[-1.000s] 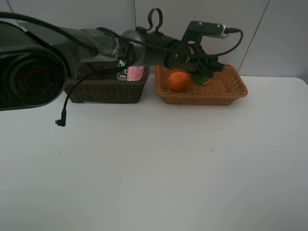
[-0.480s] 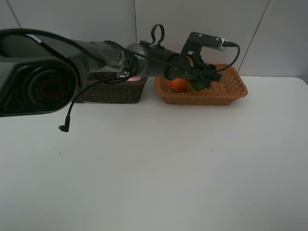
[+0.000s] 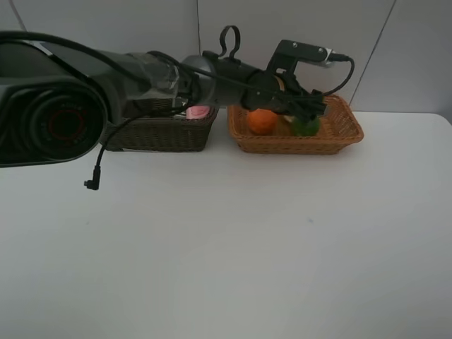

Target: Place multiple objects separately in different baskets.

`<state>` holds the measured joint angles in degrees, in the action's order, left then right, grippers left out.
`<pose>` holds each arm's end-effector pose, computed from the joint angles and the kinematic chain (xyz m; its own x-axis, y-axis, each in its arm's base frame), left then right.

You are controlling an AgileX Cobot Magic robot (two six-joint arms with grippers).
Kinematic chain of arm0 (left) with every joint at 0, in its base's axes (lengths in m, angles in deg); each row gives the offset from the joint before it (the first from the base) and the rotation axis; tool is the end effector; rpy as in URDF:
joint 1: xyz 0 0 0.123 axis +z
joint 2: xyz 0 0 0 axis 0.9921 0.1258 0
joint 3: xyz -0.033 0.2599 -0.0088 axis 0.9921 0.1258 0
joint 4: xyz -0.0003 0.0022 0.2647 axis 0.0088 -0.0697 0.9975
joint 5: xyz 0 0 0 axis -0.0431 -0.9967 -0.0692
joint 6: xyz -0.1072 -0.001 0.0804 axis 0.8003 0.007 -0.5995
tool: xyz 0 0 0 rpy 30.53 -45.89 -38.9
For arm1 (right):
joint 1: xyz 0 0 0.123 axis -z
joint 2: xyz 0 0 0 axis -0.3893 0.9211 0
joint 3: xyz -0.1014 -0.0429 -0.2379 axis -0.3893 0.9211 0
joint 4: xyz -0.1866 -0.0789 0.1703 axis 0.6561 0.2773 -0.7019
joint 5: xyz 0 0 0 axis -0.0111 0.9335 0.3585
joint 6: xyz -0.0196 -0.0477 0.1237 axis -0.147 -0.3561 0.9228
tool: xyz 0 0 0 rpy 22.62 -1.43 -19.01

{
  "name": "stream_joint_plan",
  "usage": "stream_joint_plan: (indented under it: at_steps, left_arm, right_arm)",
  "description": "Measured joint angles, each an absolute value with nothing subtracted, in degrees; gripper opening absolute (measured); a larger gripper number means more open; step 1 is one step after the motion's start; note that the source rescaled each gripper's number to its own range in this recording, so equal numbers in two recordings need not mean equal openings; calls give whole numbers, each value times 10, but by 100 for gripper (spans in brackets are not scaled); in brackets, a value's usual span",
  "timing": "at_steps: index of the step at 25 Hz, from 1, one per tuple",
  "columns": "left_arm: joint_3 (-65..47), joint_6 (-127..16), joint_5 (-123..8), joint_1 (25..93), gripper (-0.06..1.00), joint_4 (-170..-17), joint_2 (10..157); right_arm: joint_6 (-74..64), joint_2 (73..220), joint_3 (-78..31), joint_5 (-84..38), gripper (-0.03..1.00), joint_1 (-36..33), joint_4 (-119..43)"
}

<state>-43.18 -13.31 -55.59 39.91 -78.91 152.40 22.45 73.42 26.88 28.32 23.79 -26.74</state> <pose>0.4398 -0.4082 0.1102 -0.3863 0.2032 -0.8997 0.6398 0.7616 -0.1028 0.0648 -0.0081 0.2714 -0.4298 0.0584 -0.9010 0.0854 0.9961 0.0237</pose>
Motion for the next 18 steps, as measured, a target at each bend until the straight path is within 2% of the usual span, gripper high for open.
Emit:
stream_joint_plan:
  at_steps: [8,14,18]
  left_arm:
    - [-432,-133,-837,417,100,-789,1414]
    - [-414,-90,-1039,487,100,-761,1345]
    - [-351,-51,-1109,540,100,-715,1290]
  right_arm:
    - [225,734,269,283,97,238,-267]
    - [225,734,269,283,97,238,-267]
    - [225,734,269,283,97,238,-267]
